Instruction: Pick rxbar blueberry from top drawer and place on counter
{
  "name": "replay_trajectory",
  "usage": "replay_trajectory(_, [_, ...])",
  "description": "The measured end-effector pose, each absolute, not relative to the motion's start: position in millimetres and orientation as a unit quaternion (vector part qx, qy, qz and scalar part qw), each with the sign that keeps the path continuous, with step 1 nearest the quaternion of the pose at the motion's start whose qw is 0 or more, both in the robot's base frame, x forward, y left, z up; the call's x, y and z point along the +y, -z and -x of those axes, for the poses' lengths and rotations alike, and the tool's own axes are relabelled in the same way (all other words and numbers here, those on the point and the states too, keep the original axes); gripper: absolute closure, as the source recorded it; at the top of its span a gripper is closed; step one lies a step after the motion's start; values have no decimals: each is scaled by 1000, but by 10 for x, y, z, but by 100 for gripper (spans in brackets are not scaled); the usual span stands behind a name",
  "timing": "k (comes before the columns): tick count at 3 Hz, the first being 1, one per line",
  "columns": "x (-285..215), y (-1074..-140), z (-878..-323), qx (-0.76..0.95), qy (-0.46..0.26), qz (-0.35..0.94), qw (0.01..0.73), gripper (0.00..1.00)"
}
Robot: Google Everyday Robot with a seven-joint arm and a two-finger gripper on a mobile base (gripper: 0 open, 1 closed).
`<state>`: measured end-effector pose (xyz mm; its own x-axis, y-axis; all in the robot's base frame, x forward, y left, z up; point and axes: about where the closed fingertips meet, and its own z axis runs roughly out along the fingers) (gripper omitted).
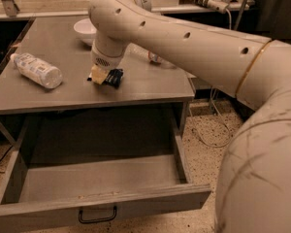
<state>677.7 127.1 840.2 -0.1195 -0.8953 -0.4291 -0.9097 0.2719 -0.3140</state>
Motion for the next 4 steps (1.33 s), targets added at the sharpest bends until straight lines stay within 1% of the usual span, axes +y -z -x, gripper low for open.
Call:
replay_trajectory(1, [1271,-8428,-6776,748,-13,603,276,100])
replay_trajectory(2, [1271,-8428,-6776,748,-13,603,276,85])
replay_trajectory(4, [1271,-8427,-6776,748,-13,603,276,38])
